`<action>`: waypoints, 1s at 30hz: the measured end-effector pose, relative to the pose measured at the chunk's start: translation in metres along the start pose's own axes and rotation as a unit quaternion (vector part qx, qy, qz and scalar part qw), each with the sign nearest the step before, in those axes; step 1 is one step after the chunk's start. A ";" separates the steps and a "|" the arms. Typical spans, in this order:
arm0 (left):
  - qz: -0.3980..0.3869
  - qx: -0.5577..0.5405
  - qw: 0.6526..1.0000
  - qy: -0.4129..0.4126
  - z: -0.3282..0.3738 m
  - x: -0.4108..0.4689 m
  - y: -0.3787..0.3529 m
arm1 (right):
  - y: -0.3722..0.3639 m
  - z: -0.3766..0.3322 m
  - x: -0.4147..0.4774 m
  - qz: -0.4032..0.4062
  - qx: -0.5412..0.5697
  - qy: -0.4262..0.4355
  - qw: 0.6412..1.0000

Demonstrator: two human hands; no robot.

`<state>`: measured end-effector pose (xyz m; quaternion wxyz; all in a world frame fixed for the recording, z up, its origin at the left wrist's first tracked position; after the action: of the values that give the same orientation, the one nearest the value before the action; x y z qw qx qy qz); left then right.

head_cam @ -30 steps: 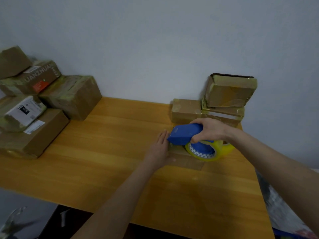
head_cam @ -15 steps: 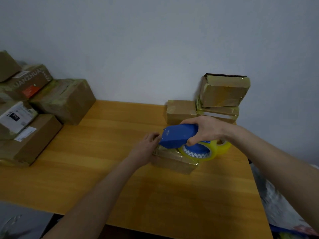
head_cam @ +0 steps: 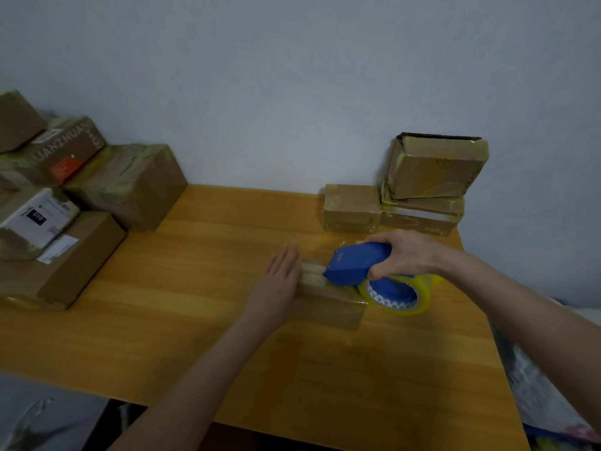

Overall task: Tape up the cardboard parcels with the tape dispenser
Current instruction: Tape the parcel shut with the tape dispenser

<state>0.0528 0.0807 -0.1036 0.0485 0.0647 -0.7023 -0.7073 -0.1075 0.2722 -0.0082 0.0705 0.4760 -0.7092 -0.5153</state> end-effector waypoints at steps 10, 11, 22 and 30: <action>-0.042 0.013 0.998 -0.040 0.023 -0.009 -0.014 | -0.005 0.008 -0.006 -0.026 -0.012 0.030 0.999; -0.038 0.007 0.998 -0.042 0.021 -0.008 -0.014 | -0.006 0.011 -0.009 -0.024 -0.008 0.034 0.999; -0.019 0.015 0.999 -0.022 0.013 -0.004 -0.024 | -0.012 0.097 -0.059 -0.015 0.111 0.001 0.994; -0.014 -0.003 1.000 -0.019 0.008 -0.008 -0.019 | -0.023 0.117 -0.054 -0.046 0.028 -0.033 0.998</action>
<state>0.0598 0.0897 -0.1224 0.0249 0.0611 -0.7000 -0.7111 -0.1338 0.3903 -0.0592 0.0098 0.4922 -0.7027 -0.5136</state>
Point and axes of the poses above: each hand's wrist, its own x-axis towards the middle knuckle, its own y-axis out of the back of the hand, z = x × y, the point moved 2 cm from there along x, towards the middle knuckle, and after that the axes turned 1 degree about -z, right-handed, at the moved point
